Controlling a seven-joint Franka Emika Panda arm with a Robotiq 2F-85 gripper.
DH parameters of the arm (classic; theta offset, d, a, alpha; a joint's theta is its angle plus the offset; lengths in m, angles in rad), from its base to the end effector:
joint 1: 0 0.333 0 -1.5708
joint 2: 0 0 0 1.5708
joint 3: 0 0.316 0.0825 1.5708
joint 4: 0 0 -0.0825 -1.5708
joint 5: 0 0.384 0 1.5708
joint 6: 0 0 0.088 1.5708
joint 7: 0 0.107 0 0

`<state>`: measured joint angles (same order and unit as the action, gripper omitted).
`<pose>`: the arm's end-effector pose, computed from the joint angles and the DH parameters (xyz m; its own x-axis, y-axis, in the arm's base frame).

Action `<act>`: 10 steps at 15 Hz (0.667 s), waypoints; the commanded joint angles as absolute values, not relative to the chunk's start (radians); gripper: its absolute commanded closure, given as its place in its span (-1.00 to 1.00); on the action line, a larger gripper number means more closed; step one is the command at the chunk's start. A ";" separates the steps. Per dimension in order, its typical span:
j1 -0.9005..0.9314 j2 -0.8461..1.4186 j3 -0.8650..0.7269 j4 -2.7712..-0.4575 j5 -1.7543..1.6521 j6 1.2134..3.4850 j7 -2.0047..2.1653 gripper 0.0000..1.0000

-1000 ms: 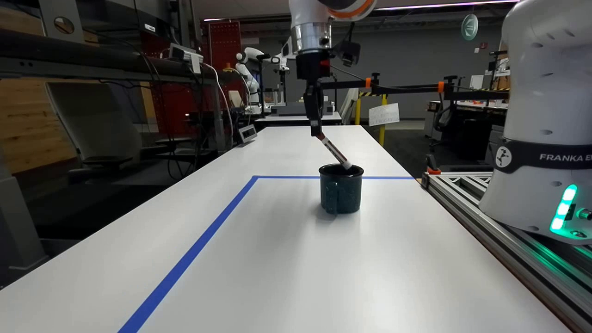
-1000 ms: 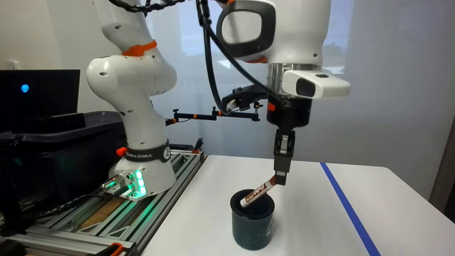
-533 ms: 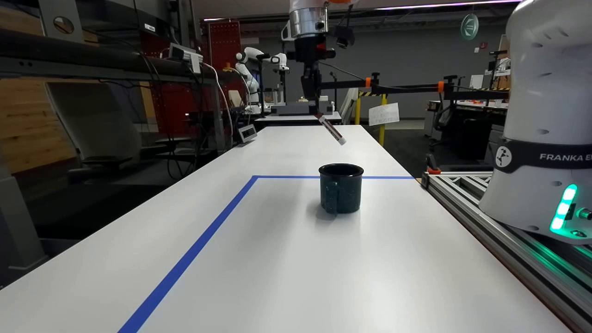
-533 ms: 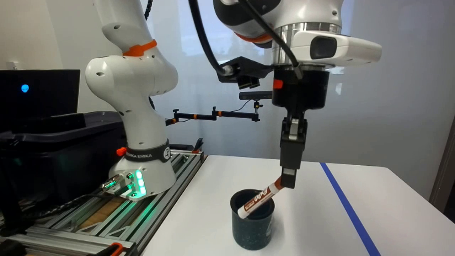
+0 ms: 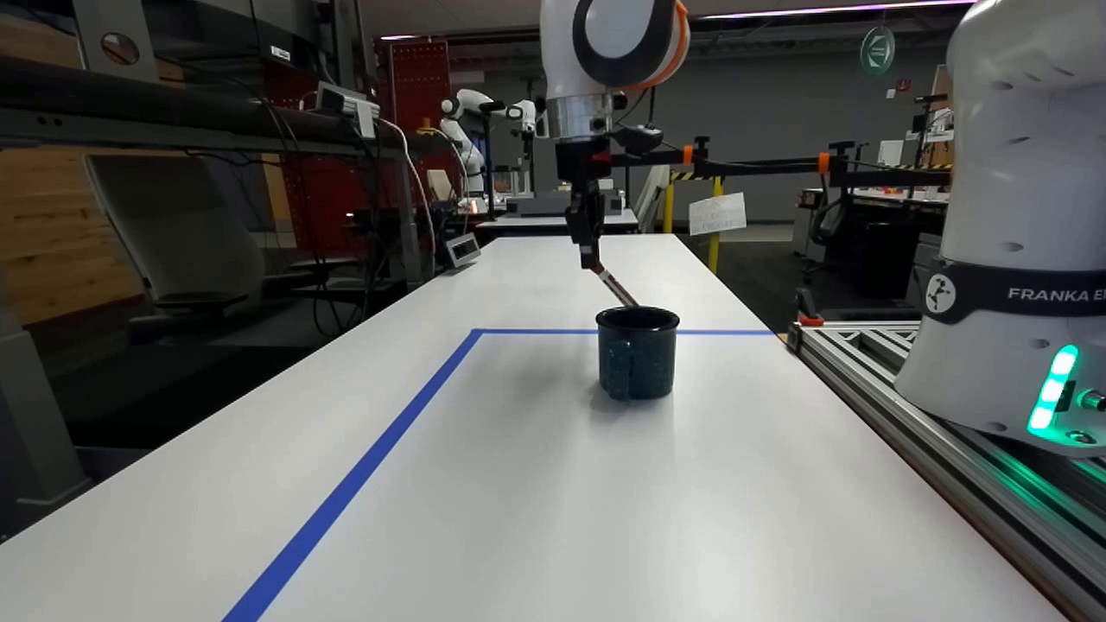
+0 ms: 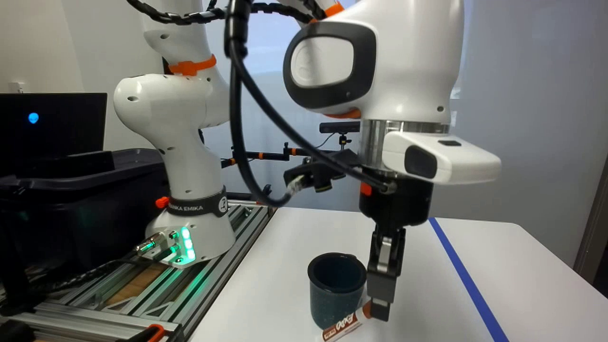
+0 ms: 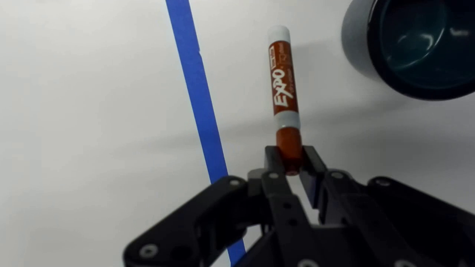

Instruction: Take the marker out of the mug.

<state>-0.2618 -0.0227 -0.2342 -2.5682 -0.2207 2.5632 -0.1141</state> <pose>0.3964 -0.2103 0.2734 0.9804 -0.1970 -0.0068 -0.1949 -0.9737 0.1176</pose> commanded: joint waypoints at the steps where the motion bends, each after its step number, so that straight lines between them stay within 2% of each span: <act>1: -0.259 0.080 -0.243 -2.573 -0.211 2.695 -0.086 0.91; 9: -0.269 0.246 -0.195 -2.566 -0.086 2.856 -0.158 0.91; 10: -0.269 0.259 -0.190 -2.566 -0.074 2.877 -0.160 0.49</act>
<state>-0.2609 0.2124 -0.2139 -2.5715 -0.1310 2.8171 -0.1247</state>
